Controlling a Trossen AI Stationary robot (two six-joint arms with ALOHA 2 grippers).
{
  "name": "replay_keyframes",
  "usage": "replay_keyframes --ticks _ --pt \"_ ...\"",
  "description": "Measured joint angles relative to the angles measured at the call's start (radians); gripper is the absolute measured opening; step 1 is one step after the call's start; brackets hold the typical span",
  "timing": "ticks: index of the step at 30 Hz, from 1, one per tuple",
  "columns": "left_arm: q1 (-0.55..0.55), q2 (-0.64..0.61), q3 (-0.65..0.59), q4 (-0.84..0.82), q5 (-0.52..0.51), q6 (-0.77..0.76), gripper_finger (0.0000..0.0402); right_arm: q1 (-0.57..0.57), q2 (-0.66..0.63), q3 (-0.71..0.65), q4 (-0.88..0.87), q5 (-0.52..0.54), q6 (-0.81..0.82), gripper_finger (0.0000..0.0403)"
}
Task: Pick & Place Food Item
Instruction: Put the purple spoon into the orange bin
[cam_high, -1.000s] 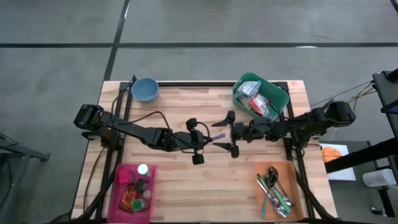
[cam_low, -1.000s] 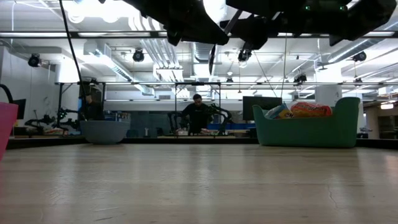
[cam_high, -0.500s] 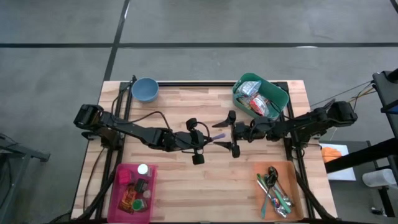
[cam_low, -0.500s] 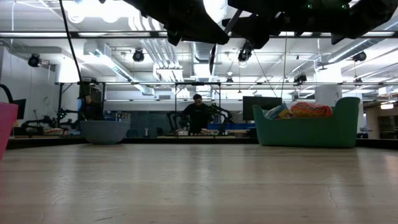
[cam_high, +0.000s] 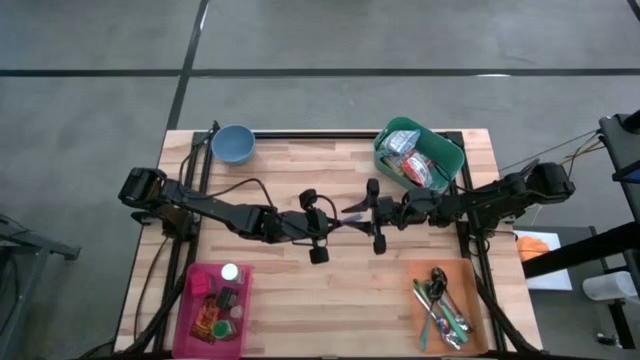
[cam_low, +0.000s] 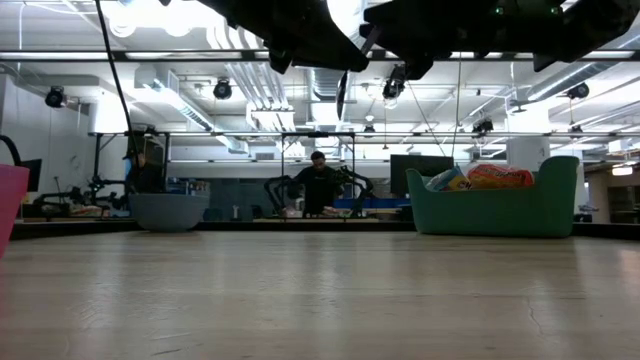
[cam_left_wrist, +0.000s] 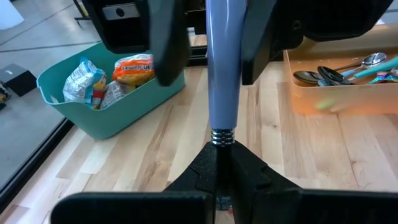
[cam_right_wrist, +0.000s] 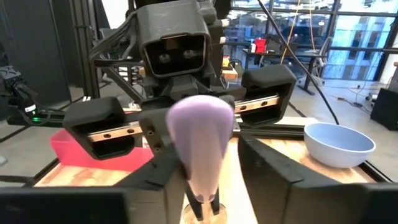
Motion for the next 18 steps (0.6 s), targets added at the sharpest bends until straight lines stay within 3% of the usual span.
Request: replay_keyframes --ticks 7,18 --pt "0.0 0.0 0.0 0.0 -0.005 -0.004 0.0017 0.0 0.0 0.0 0.0 -0.002 -0.012 0.0052" --pt "0.0 0.0 0.0 0.0 -0.003 -0.003 0.0017 0.0 0.0 0.0 -0.001 -0.002 -0.025 0.0061"
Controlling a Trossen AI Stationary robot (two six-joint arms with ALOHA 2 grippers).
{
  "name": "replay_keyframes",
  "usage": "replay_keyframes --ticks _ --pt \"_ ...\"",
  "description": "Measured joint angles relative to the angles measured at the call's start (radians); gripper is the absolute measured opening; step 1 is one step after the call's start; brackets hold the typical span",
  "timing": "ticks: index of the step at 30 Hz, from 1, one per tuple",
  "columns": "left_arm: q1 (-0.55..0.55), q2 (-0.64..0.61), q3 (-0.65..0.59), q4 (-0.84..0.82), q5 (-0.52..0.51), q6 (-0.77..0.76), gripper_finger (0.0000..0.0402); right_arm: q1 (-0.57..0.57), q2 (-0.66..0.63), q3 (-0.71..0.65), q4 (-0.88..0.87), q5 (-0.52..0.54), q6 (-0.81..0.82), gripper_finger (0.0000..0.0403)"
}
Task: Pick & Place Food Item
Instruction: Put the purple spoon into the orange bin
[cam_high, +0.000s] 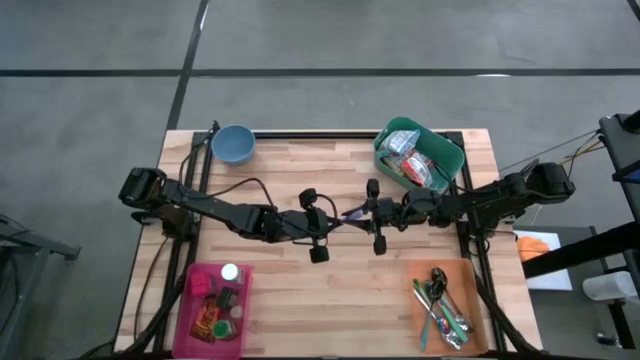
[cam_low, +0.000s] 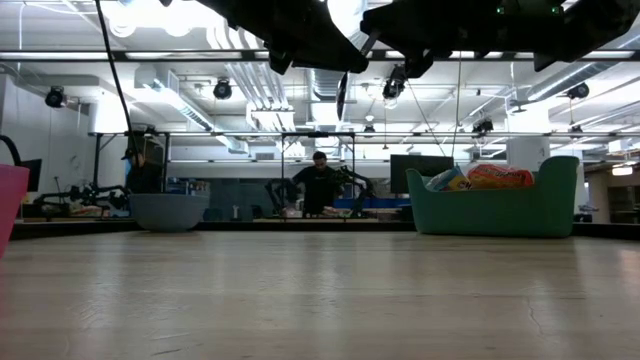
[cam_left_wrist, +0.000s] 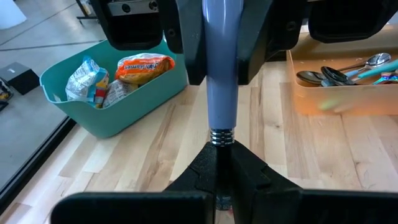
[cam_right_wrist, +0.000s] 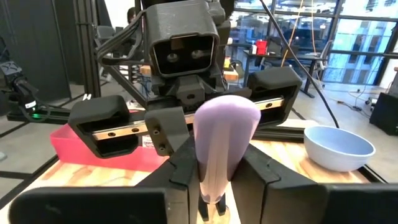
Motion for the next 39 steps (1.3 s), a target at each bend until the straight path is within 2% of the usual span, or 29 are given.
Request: replay_keyframes --ticks 3,12,18,23,31,35,39 --pt "0.0 0.0 0.0 0.0 0.001 0.0 0.0017 0.0 0.0 0.0 -0.001 0.0 0.002 0.0067" --pt "0.0 0.0 0.0 -0.004 0.003 0.0 0.0017 0.0 0.0 0.0 -0.001 0.001 0.002 0.0053" --pt "0.0 0.0 0.0 -0.009 0.003 0.003 0.0017 0.0 0.0 0.0 -0.003 0.001 0.003 0.0069" --pt "0.0 0.0 0.0 -0.011 0.003 -0.003 0.0017 0.0 0.0 0.0 -0.003 0.003 0.002 0.0053" --pt "0.003 0.0 0.0 -0.004 0.003 -0.032 0.0017 0.0 0.0 0.0 0.0 0.003 0.002 0.0059" --pt "0.016 0.0 0.0 -0.002 0.011 -0.145 0.0017 -0.002 0.0 0.0 0.0 0.005 0.007 0.0071" --pt "0.027 0.0 0.0 -0.004 0.012 -0.167 0.0017 -0.002 0.0 0.0 0.0 0.007 0.01 0.0057"
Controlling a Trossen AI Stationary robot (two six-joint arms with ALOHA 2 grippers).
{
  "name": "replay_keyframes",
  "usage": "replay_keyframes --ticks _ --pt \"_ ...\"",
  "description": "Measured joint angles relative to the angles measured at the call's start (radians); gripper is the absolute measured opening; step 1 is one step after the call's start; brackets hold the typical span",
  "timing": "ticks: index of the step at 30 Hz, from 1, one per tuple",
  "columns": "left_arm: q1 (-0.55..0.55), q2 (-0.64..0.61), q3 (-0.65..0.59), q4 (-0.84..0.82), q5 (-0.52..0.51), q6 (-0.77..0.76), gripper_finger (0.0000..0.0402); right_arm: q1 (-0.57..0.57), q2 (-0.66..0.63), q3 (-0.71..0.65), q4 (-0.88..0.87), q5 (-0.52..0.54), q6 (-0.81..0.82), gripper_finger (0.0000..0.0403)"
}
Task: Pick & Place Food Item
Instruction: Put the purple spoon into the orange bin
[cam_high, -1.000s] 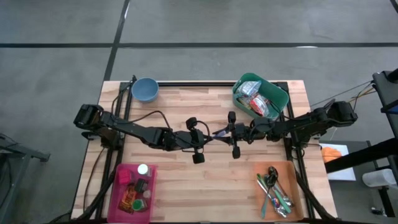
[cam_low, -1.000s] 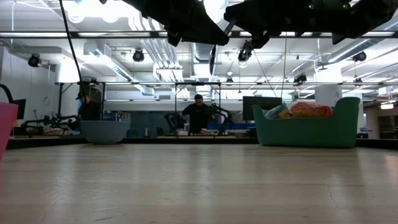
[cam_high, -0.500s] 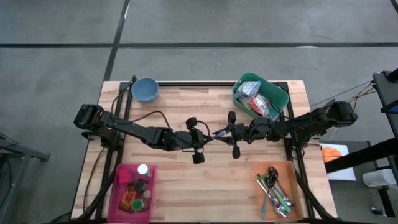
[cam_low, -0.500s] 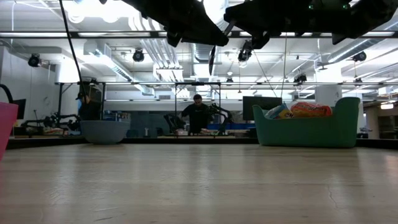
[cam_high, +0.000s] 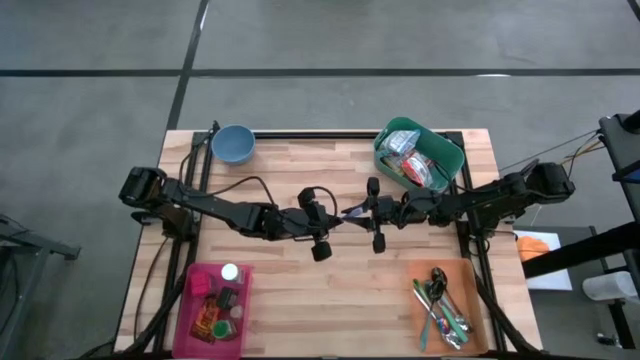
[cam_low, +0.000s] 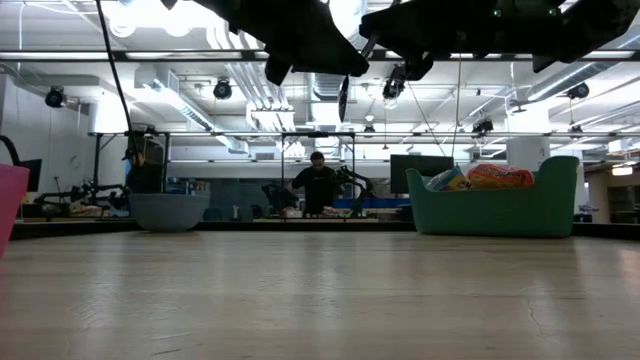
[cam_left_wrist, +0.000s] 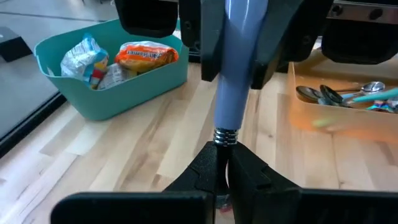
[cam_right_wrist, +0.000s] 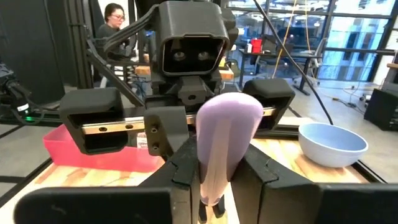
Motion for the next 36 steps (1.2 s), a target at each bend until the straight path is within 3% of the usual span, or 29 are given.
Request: replay_keyframes --ticks 6,12,17,30,36 --pt "0.0 0.0 0.0 0.001 -0.003 0.103 0.0017 0.0 0.0 0.0 0.0 0.0 -0.01 0.0053" --pt "0.001 0.0 0.0 -0.002 -0.008 0.093 0.0017 0.001 0.0 0.0 0.0 0.029 -0.011 0.0074" --pt "0.001 0.0 0.0 0.001 -0.01 0.093 0.0033 0.002 0.0 0.0 0.0 0.031 -0.011 0.0052" --pt "-0.001 0.0 0.0 0.004 -0.01 0.148 0.0201 0.002 0.0 0.0 0.0 0.031 -0.008 0.0082" --pt "-0.001 0.0 0.0 0.004 -0.01 0.137 0.0282 0.002 0.0 0.0 -0.001 0.031 -0.011 0.0036"
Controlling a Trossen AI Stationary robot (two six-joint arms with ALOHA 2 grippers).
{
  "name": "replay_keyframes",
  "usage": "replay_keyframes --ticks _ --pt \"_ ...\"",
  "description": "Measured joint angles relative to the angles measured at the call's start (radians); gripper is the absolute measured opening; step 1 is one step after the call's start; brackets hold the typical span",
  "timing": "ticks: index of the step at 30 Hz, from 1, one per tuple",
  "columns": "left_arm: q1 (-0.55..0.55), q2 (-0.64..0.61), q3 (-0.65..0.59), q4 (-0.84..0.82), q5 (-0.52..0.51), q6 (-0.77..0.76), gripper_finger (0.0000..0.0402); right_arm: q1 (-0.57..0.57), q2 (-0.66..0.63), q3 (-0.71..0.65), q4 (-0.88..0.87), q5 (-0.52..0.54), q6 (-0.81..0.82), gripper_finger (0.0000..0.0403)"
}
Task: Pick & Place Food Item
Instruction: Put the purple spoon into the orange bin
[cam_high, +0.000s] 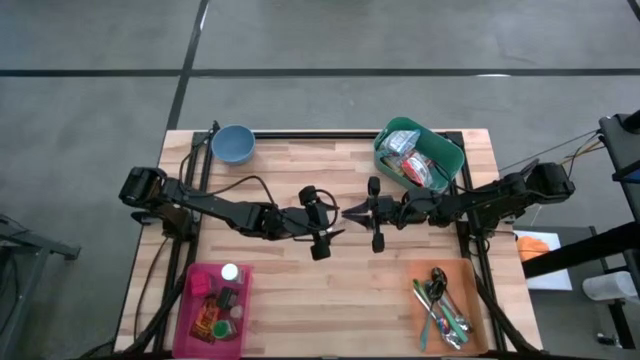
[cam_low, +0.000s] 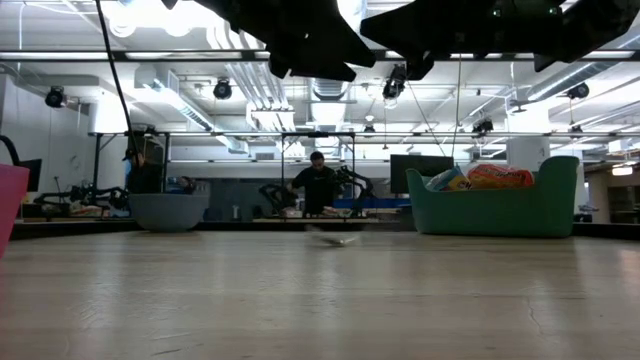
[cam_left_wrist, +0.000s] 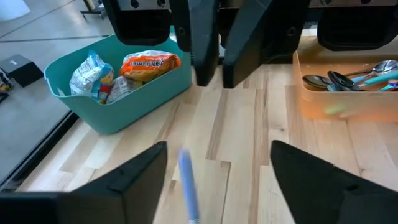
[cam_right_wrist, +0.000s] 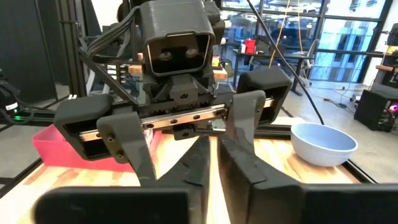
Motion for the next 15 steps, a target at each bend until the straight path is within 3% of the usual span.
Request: replay_keyframes --ticks 3,15 --pt "0.0 0.0 0.0 0.0 0.0 -0.007 0.0313 0.0 0.0 0.0 0.0 0.0 -0.004 0.0011" --pt "0.0 0.0 0.0 0.0 0.0 -0.008 0.0371 -0.001 0.0 0.0 -0.001 0.0 0.0 0.0012"
